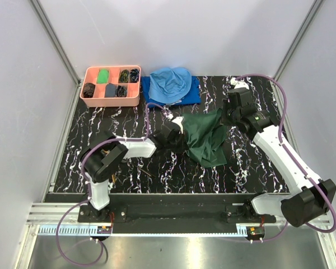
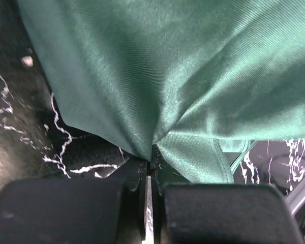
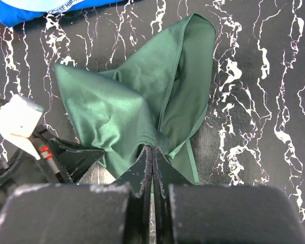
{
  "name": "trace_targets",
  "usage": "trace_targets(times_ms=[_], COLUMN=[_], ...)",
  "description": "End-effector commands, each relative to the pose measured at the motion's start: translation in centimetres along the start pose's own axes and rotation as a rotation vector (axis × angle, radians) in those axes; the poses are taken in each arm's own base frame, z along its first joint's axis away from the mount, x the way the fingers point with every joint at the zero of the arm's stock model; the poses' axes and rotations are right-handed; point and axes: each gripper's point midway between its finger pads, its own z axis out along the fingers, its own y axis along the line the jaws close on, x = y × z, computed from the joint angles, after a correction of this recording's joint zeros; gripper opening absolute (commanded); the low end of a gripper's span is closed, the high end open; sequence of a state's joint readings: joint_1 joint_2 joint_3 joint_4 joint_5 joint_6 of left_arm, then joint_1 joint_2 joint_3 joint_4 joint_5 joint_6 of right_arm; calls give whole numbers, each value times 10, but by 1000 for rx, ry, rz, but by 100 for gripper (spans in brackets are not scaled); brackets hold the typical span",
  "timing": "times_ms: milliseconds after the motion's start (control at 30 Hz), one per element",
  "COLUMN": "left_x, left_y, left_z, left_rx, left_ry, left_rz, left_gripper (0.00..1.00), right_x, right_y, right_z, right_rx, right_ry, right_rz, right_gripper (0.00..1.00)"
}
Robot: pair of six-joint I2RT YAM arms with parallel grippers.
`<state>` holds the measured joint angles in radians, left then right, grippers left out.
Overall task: Fold the napkin, place the utensils inside, and roll it up
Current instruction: Move the napkin to the centre of the board
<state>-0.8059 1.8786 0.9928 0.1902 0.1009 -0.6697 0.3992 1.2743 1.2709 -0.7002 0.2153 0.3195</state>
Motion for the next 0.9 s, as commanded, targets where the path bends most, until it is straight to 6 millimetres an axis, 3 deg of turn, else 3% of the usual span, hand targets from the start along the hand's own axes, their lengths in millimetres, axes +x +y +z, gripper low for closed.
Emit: trace_targets(times_ms=[0,33,67,100,133,167,233,267,333,367,467,567,633,700,800,867], left_x=[-80,-83,-104,-111,-104,-124,-121,-131,-131,-127,-112,-92,-81,-86,-75,-47], left_y=[-49,-46,-64,-71,-69,-87,-85,-92,-90,-84,-73,-60,-59,-63,-59,-46], left_z=[-46,-57,-82,-95,-104,-125,-139,-150,-151,-140,-103,-72,-72,-78,-95,-102], left_rx=[88,58,85,92,72,94,51,58,38,20,15,2,15,42,82,94], left_ry=[-249,-247,-304,-313,-256,-286,-227,-245,-220,-193,-86,24,44,-15,-68,-39], left_rz=[113,126,168,193,222,273,307,345,365,371,372,354,331,329,315,278], left_gripper=[0,0,0,0,0,0,0,0,0,0,13,50,68,73,77,77], right_x=[-18,-20,-24,-26,-28,-32,-37,-38,-37,-35,-23,-5,9,20,37,45], right_y=[3,1,0,0,-2,-3,-11,-15,-25,-29,-42,-49,-53,-55,-55,-54], right_z=[-16,-17,-20,-22,-24,-27,-28,-28,-23,-20,-3,13,21,28,37,40], right_rx=[-31,-23,-22,-19,-11,-6,43,63,115,125,163,188,203,212,203,198], right_ry=[-77,-85,-95,-102,-110,-120,-139,-143,-142,-131,-85,-27,11,39,81,100], right_rz=[10,6,7,4,1,1,-6,-12,-16,-14,10,18,20,22,29,32], right_gripper=[0,0,0,0,0,0,0,0,0,0,0,0,0,0,0,0])
